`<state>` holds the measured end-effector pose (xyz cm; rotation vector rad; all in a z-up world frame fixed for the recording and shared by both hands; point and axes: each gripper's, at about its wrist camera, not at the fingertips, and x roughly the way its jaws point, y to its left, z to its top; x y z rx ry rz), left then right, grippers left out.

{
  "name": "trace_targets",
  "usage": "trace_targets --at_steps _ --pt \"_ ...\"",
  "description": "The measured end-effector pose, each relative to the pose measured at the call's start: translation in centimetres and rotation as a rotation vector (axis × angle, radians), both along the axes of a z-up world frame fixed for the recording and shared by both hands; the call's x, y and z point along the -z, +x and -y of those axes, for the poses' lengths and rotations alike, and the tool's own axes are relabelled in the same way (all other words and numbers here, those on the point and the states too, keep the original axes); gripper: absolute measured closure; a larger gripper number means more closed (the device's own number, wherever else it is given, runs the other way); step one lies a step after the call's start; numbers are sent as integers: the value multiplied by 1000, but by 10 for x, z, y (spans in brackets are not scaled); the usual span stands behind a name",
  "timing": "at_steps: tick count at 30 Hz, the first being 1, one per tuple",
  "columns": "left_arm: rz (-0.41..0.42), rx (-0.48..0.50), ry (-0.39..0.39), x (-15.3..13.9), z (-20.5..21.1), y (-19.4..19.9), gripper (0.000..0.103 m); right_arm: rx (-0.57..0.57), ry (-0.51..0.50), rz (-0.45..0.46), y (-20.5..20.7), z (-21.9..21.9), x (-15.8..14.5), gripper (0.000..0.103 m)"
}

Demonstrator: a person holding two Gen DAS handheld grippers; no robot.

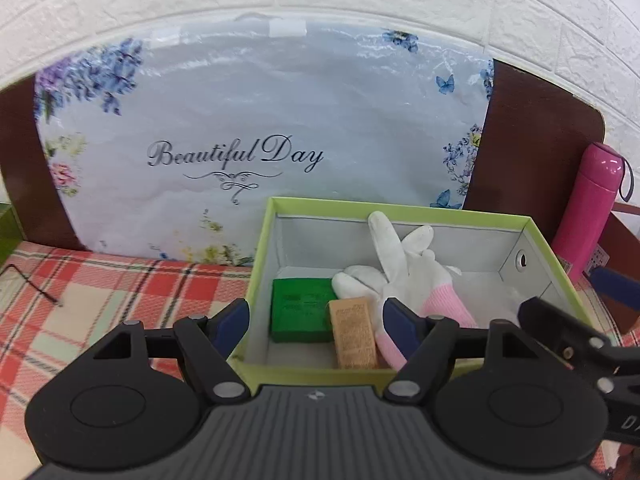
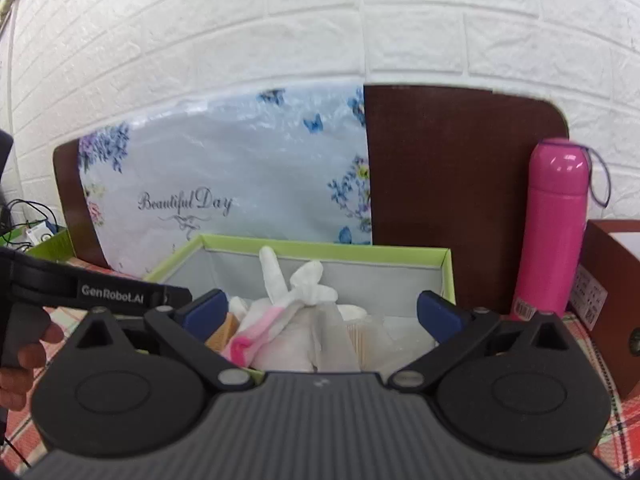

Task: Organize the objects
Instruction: 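Grasp slim gradient box with left tool while right tool grasps steel-wool scrubber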

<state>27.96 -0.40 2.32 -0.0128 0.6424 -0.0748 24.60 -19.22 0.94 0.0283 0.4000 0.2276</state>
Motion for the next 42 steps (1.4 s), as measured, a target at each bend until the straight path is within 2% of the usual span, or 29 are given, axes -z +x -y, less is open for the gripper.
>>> trace_targets --at_steps 9,14,18,22,27,34,40,42 --pt "52 24 -11 -24 1 -62 26 7 -43 51 -65 -2 -25 0" --pt "79 54 -57 -29 -1 -104 26 2 -34 80 -110 3 -36 0" --pt "82 74 -93 -22 0 -137 26 14 -29 98 -150 14 -34 0" --pt "54 92 -110 -6 7 -161 26 61 -11 75 -184 32 -19 0" --pt "1 132 -99 21 20 -181 26 118 45 -14 -214 54 14 0" --pt "-66 171 -121 57 33 -191 27 186 37 -136 -230 71 60 0" --pt "-93 147 -154 69 33 -178 39 207 16 -173 -213 76 77 1" --pt "-111 147 -170 72 34 -172 47 207 3 -187 -204 76 81 8"
